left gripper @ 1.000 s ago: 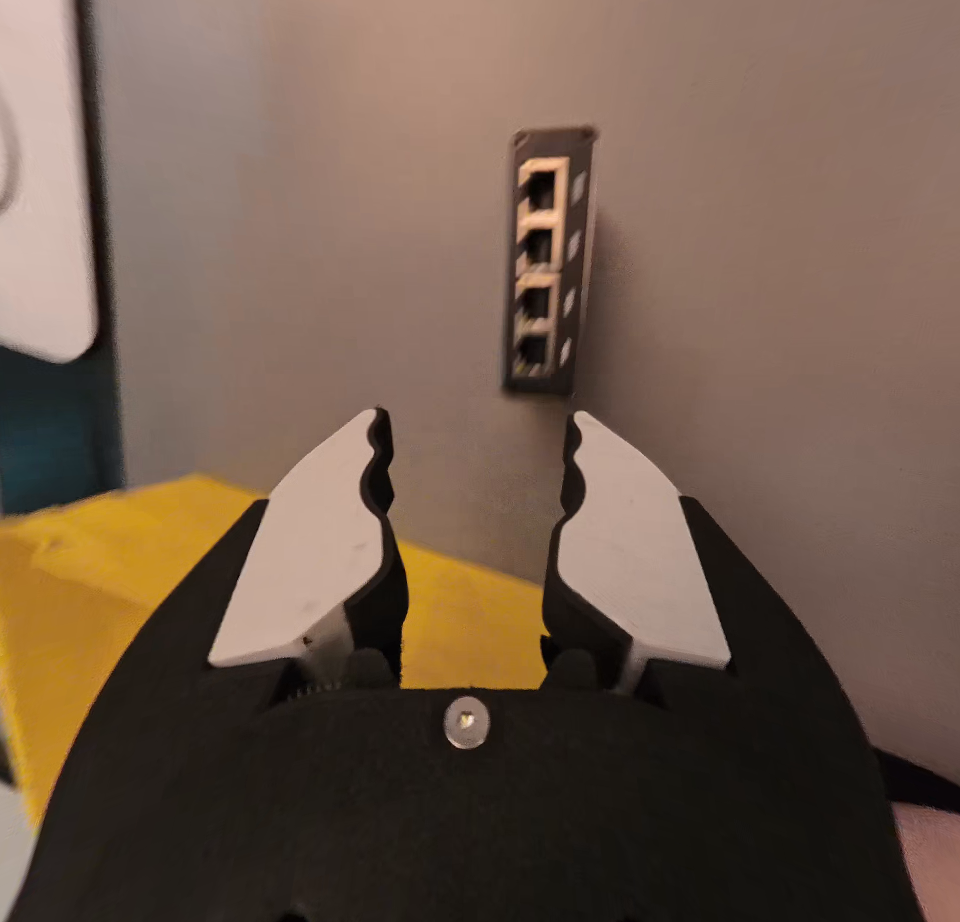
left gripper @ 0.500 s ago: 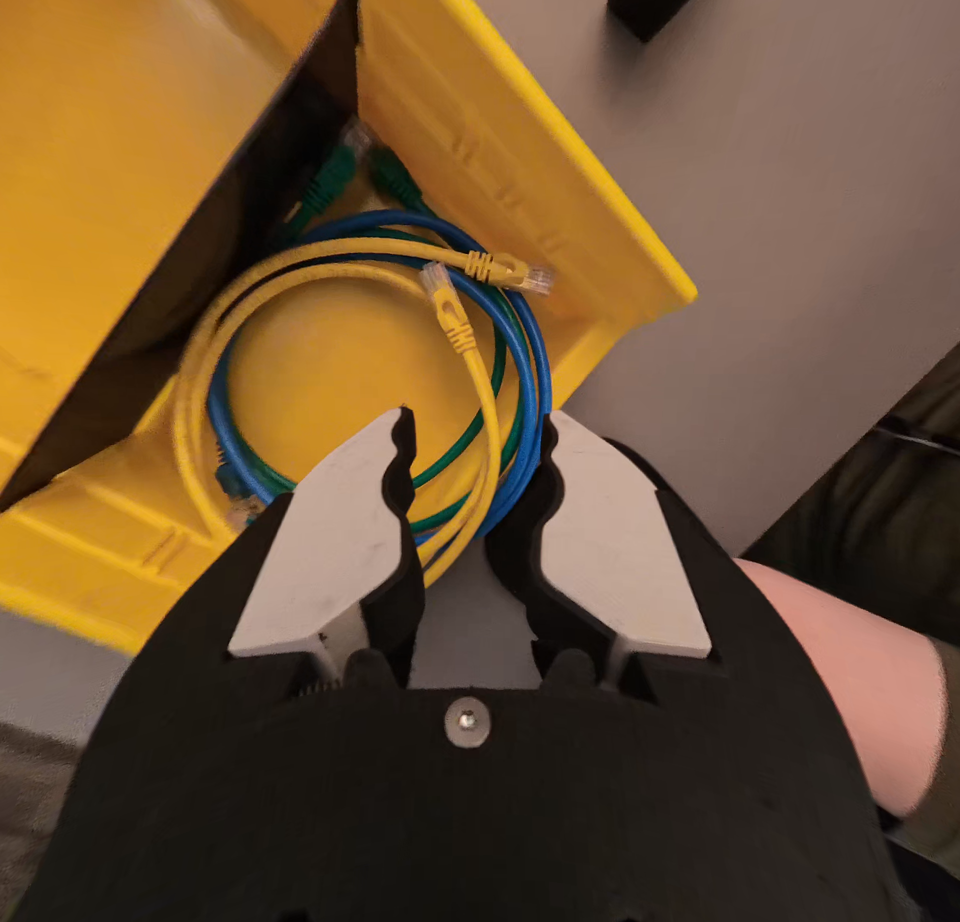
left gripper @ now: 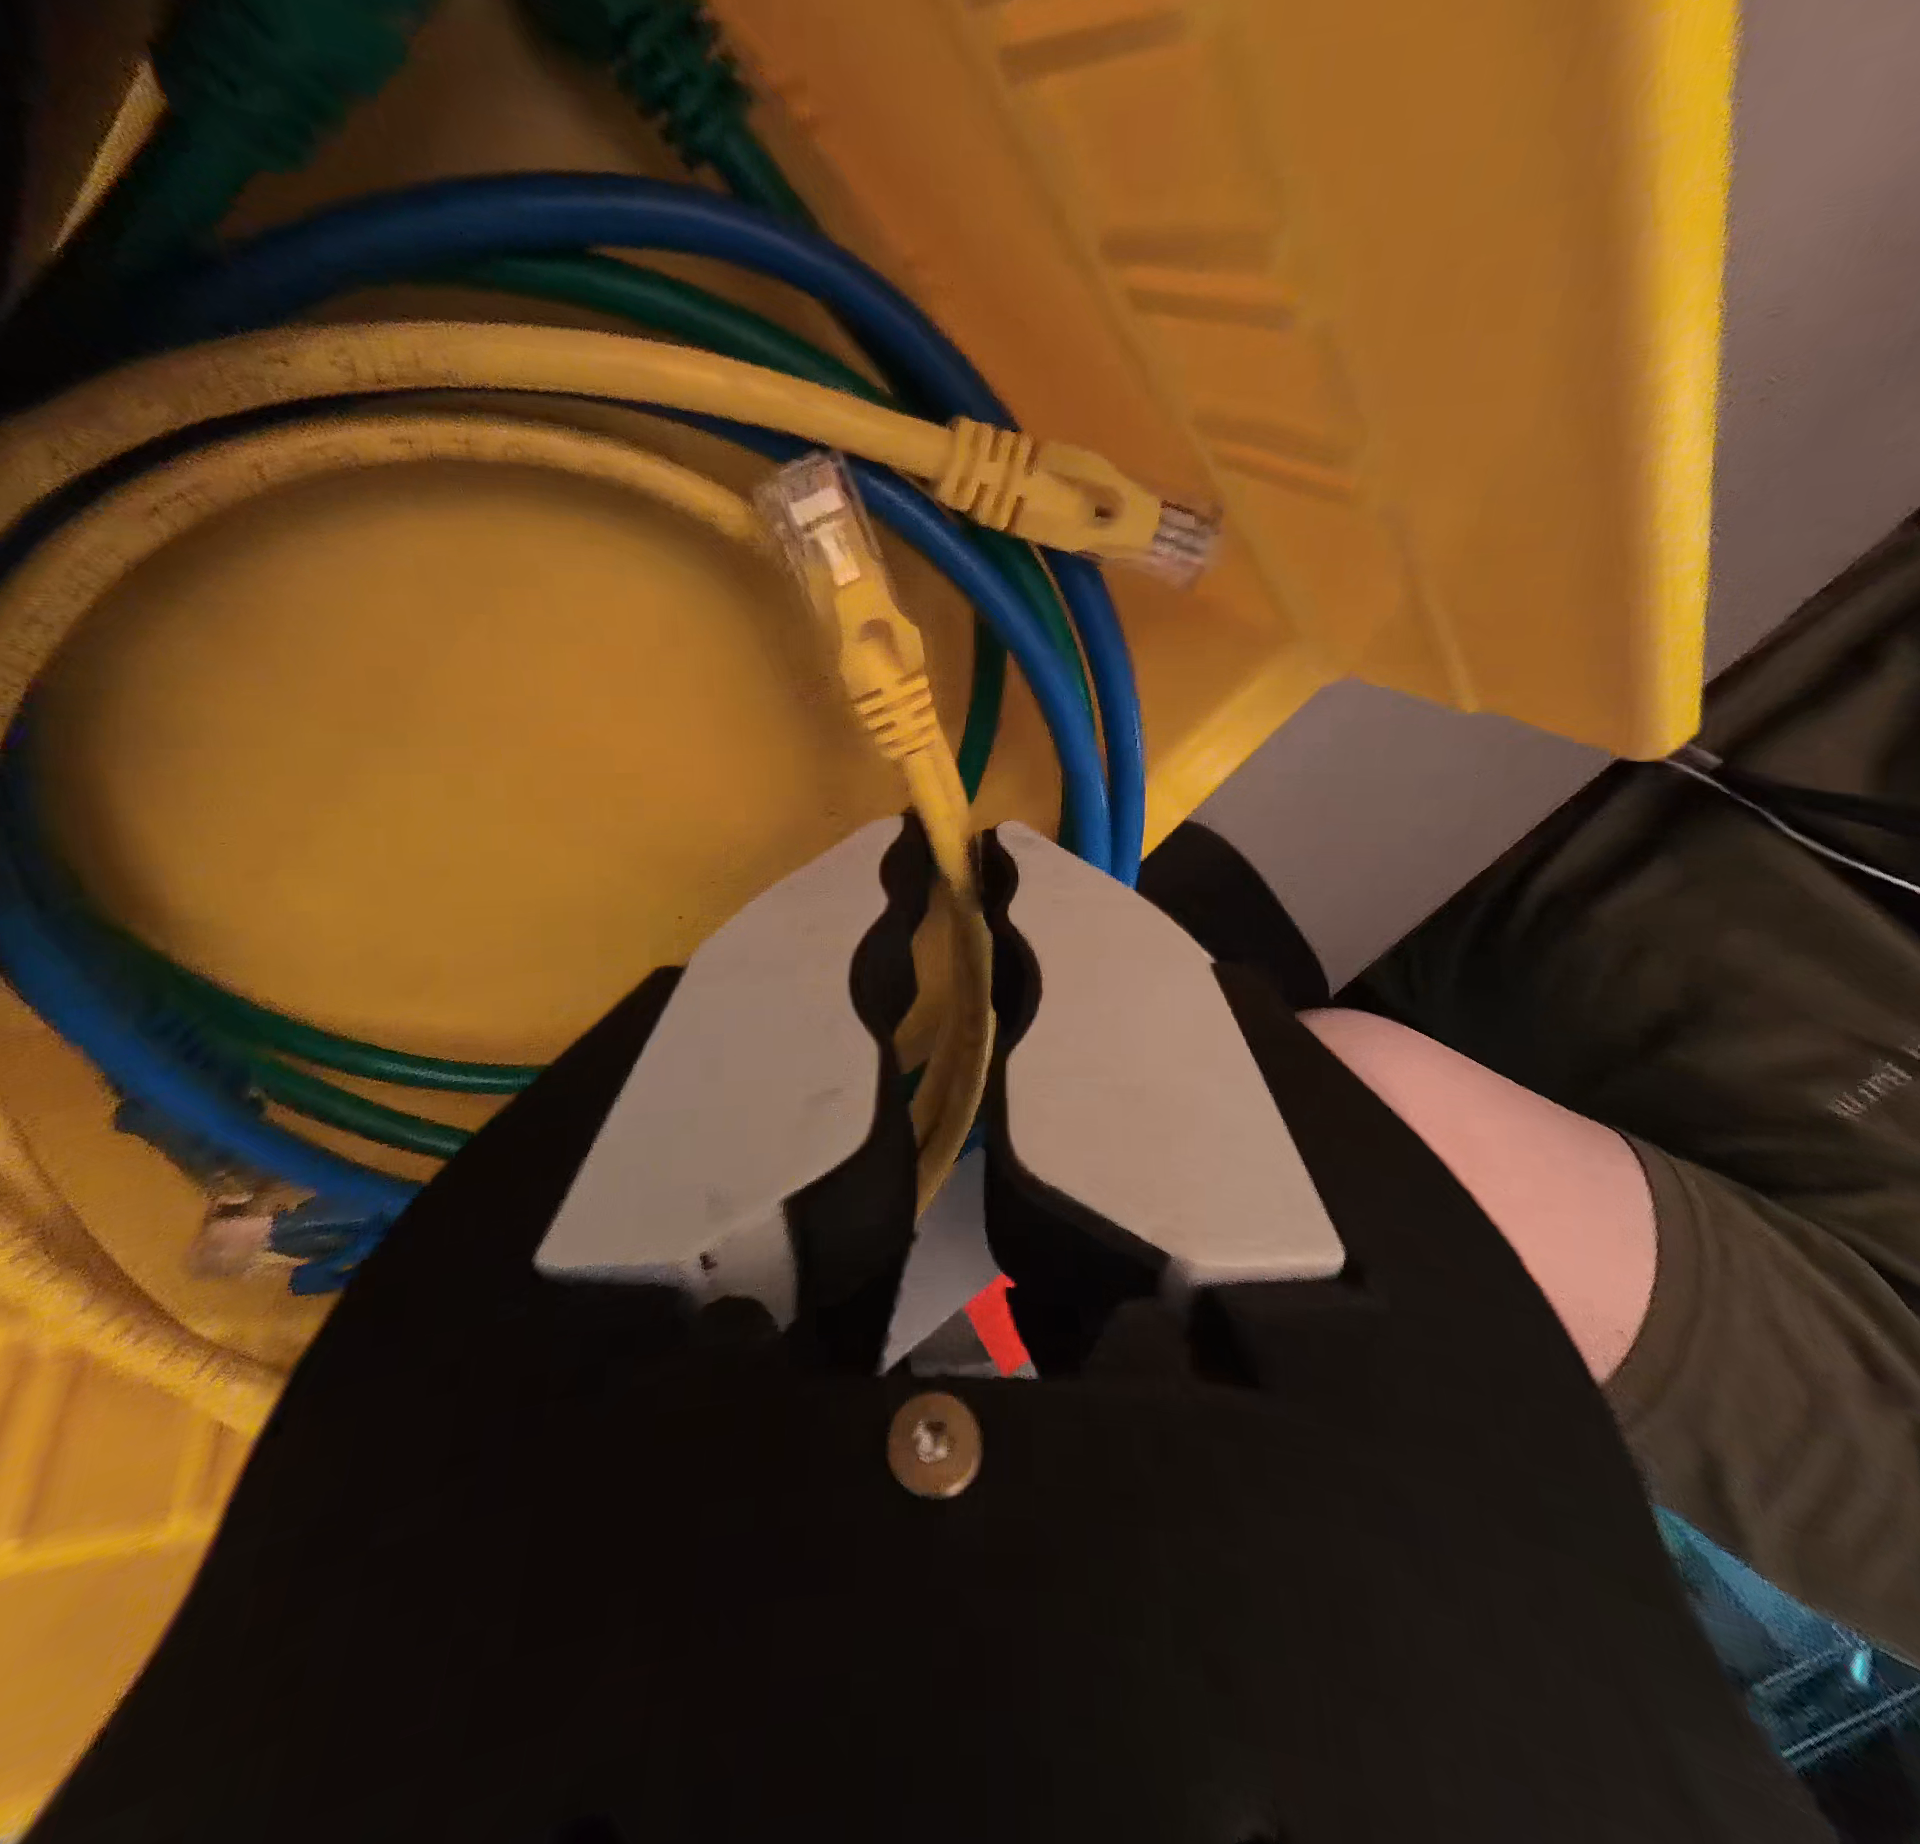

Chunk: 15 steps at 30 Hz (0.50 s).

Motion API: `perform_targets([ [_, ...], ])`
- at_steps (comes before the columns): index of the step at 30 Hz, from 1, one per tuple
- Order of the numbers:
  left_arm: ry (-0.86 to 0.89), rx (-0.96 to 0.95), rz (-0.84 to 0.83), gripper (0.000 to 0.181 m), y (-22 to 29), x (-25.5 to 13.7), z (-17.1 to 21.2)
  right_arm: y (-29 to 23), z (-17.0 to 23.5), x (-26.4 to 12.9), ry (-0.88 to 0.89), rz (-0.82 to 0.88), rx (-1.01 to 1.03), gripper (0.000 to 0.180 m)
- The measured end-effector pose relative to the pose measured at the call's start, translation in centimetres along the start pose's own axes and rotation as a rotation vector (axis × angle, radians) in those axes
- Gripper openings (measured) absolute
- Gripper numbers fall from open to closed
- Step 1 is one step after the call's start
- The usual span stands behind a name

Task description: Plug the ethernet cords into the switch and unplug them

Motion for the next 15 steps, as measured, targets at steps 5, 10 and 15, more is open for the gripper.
perform_targets([
  [5,0.032,0.006,-0.039,0.007,0.9,-1.6,0.4,0.1,0.0,-0.4,-0.007,0.023,-0.011,0.034],
  [10,0.280,0.074,-0.183,0.006,2.9,-6.2,1.0,-0.3,-0.6,-0.6,0.047,-0.007,-0.006,0.034],
  [15,0.653,0.162,-0.418,0.006,7.2,-11.9,1.6,-0.3,-0.3,-0.5,0.024,0.005,-0.010,0.034],
])
Point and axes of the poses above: each gripper's, where its closed fingertips meet, x out along the fingers, z out of its underside, y = z × x across the jaws, the point moved 9 cm from there along -x, back along the fingers, and after that the axes turned 12 degrees about y, right-handed, at the moved point
